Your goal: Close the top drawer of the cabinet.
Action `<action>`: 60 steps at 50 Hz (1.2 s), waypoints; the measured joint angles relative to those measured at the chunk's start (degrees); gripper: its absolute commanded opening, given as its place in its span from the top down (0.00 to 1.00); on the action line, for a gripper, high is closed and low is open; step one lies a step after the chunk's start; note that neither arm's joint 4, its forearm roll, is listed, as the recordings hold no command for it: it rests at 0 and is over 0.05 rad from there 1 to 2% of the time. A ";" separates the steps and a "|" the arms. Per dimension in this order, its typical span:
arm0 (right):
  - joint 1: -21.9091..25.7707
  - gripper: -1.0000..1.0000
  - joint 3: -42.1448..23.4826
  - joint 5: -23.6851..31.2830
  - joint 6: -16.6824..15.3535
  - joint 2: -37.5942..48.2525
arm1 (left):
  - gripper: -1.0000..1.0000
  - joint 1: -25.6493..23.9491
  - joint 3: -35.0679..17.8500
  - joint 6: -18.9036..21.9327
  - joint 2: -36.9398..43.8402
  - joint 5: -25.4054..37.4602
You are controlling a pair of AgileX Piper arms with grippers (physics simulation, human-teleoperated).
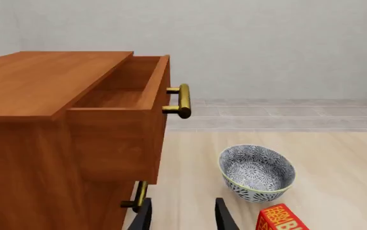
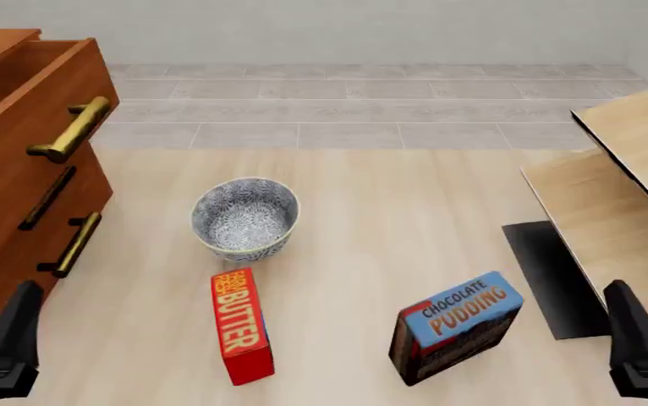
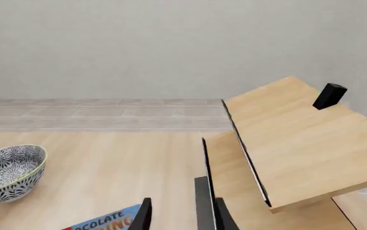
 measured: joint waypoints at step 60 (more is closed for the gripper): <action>1.14 0.00 -0.09 -1.19 -0.79 -0.22 | 0.00 -2.89 -1.89 11.87 0.94 -1.72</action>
